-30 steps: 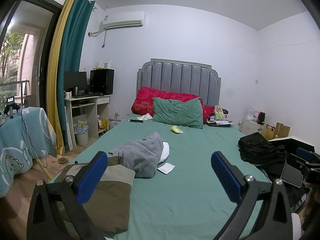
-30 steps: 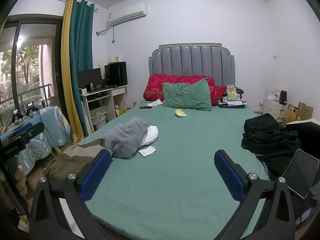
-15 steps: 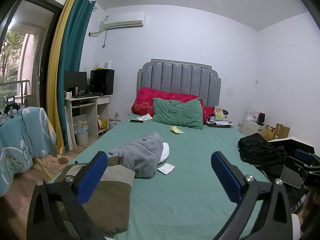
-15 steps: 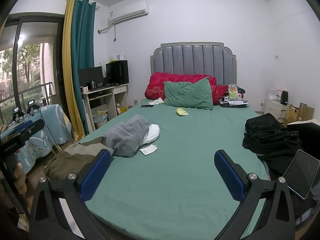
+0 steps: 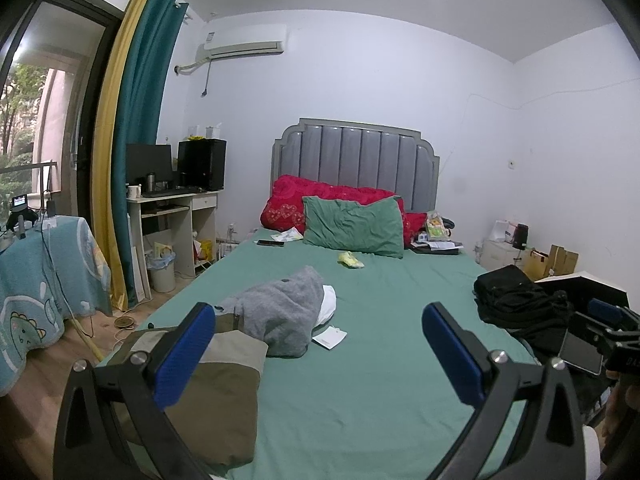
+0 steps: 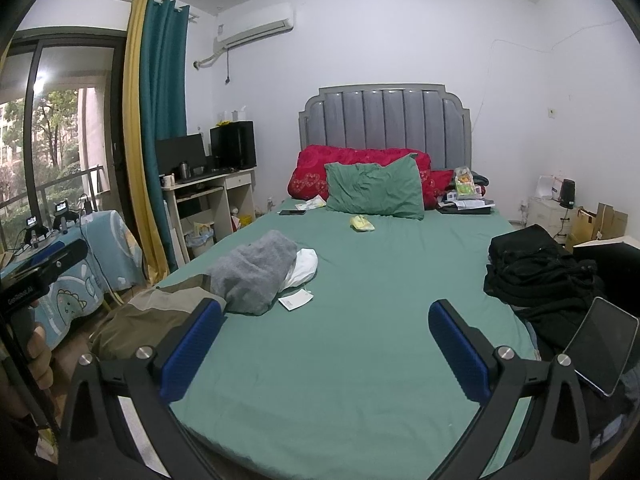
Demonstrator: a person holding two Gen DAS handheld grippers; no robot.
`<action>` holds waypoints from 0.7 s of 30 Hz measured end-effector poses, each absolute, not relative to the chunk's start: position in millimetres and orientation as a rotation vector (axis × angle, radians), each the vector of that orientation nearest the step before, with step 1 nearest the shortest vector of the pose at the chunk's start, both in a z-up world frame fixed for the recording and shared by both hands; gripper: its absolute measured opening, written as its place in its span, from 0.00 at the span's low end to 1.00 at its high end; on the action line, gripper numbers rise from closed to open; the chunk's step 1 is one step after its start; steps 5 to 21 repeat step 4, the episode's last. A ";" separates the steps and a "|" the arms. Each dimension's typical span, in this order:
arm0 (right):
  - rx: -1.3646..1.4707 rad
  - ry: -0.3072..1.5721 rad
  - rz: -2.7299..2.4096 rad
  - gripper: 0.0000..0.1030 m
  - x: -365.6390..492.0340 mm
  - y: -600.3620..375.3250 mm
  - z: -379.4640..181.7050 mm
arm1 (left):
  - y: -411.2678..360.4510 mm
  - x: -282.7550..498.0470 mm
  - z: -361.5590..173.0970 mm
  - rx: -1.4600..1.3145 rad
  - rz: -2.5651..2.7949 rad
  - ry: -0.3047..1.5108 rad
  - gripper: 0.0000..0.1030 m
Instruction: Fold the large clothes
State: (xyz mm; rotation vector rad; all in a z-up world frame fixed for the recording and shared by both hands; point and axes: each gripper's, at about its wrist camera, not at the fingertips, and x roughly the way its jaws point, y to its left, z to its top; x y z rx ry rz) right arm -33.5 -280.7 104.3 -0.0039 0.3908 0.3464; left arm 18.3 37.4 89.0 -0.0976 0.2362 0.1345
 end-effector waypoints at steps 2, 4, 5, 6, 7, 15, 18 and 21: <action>-0.003 0.402 0.345 1.00 -30.4 -280.5 102.0 | 37.5 21.5 87.8 -0.099 0.123 0.243 1.00; 0.000 0.415 0.341 1.00 -23.5 -280.5 99.6 | 37.4 29.2 85.1 -0.100 0.095 0.258 1.00; 0.000 0.415 0.341 1.00 -23.5 -280.5 99.6 | 37.4 29.2 85.1 -0.100 0.095 0.258 1.00; 0.000 0.415 0.341 1.00 -23.5 -280.5 99.6 | 37.4 29.2 85.1 -0.100 0.095 0.258 1.00; 0.000 0.415 0.341 1.00 -23.5 -280.5 99.6 | 37.4 29.2 85.1 -0.100 0.095 0.258 1.00; 0.000 0.415 0.341 1.00 -23.5 -280.5 99.6 | 37.4 29.2 85.1 -0.100 0.095 0.258 1.00; 0.000 0.415 0.341 1.00 -23.5 -280.5 99.6 | 37.4 29.2 85.1 -0.100 0.095 0.258 1.00; 0.000 0.415 0.341 1.00 -23.5 -280.5 99.6 | 37.4 29.2 85.1 -0.100 0.095 0.258 1.00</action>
